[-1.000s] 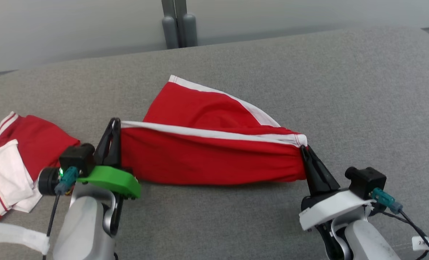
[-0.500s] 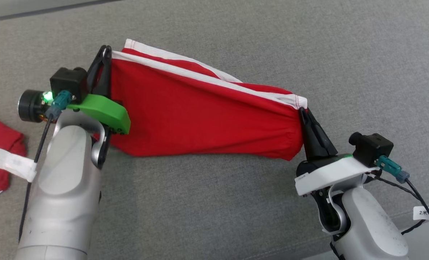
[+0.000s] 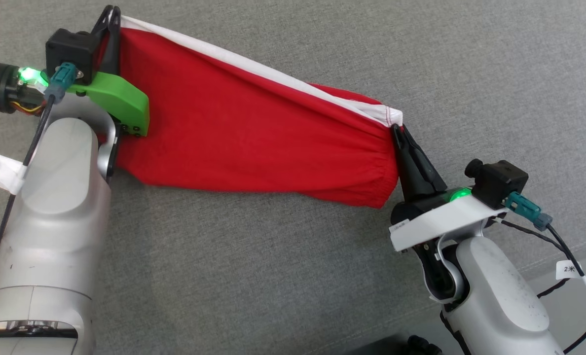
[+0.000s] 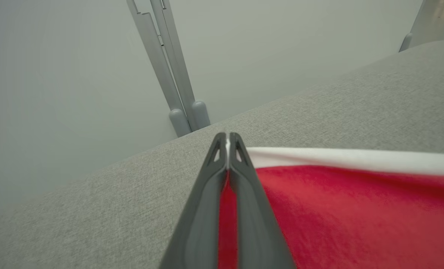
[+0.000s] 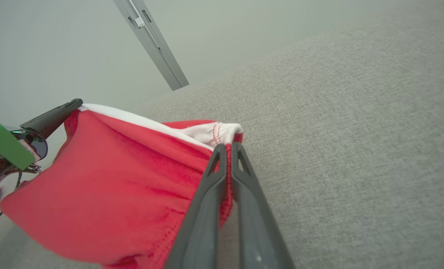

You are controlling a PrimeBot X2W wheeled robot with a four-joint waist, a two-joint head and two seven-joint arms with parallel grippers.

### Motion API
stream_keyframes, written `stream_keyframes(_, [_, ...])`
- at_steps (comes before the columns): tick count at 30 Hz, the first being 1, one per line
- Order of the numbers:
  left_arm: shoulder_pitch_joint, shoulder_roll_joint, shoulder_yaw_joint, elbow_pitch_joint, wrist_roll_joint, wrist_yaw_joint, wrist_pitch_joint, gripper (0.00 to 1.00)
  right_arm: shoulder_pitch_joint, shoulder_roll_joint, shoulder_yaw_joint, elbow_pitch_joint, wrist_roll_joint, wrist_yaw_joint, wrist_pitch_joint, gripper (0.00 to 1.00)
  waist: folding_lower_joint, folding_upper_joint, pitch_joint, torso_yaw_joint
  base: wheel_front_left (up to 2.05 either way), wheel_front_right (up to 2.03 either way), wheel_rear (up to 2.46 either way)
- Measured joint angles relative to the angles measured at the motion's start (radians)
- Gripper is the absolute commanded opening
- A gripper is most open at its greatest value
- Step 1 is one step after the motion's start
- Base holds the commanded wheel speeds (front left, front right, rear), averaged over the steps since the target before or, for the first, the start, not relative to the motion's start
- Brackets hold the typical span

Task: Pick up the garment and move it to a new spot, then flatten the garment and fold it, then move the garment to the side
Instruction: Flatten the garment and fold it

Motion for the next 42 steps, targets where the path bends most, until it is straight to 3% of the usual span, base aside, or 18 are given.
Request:
stream_keyframes(3, [-0.011,0.008,-0.004,0.003,0.003,0.007,0.0,0.0,-0.006,0.0,0.006,-0.001,-0.004,0.0,0.0,0.0,0.0,0.0,0.014,-0.013,0.0,0.0,0.0])
stream_keyframes(4, [-0.011,0.007,-0.007,0.004,0.003,0.012,0.0,0.1,-0.007,0.0,0.007,-0.001,-0.009,0.0,0.0,0.0,0.0,0.0,0.018,-0.015,0.0,0.0,0.0])
stream_keyframes(5, [-0.011,0.007,-0.008,0.004,0.003,0.015,0.0,0.66,-0.007,0.0,0.007,0.0,-0.011,0.0,0.0,0.42,0.0,0.0,0.021,-0.017,0.0,0.0,0.0])
stream_keyframes(6, [-0.011,0.007,-0.009,0.004,0.003,0.015,0.0,1.0,-0.007,0.0,0.004,0.001,-0.014,0.0,0.0,0.73,0.0,0.0,0.022,-0.017,0.0,0.0,0.0])
stream_keyframes(7, [-0.011,0.006,-0.01,0.001,0.003,0.02,0.0,1.0,-0.008,0.001,-0.002,0.002,-0.024,0.0,0.0,1.0,0.0,0.0,0.021,-0.016,0.0,0.0,0.0])
stream_keyframes(16, [0.027,-0.005,0.006,-0.006,-0.024,0.041,0.0,1.0,0.006,-0.001,-0.055,0.009,-0.052,0.0,0.0,1.0,0.0,0.0,-0.021,0.008,0.0,0.0,0.0])
stream_keyframes(26, [0.02,-0.049,0.018,0.238,-0.073,0.032,0.011,1.0,0.042,0.0,-0.114,0.015,-0.094,0.0,0.0,1.0,0.0,0.0,-0.077,0.044,0.0,0.0,0.0])
stream_keyframes(35, [-0.01,-0.061,0.017,0.374,-0.102,0.041,0.123,1.0,0.048,0.0,-0.128,0.025,-0.104,0.0,0.0,1.0,0.0,0.0,-0.105,0.044,0.0,0.0,0.0])
stream_keyframes(37, [-0.01,-0.063,0.016,0.381,-0.104,0.041,0.13,0.17,0.049,0.0,-0.129,0.027,-0.104,0.0,0.0,1.0,0.0,0.0,-0.11,0.043,0.0,0.0,0.0])
stream_keyframes(38, [-0.009,-0.064,0.015,0.385,-0.106,0.041,0.132,0.0,0.05,0.0,-0.13,0.03,-0.104,0.0,0.0,1.0,0.0,0.0,-0.113,0.043,0.0,0.0,0.0])
stream_keyframes(42, [0.014,-0.073,0.012,0.393,-0.115,0.043,0.125,0.0,0.057,0.0,-0.138,0.037,-0.113,0.0,0.0,1.0,0.0,0.0,-0.132,0.046,0.0,0.0,0.0])
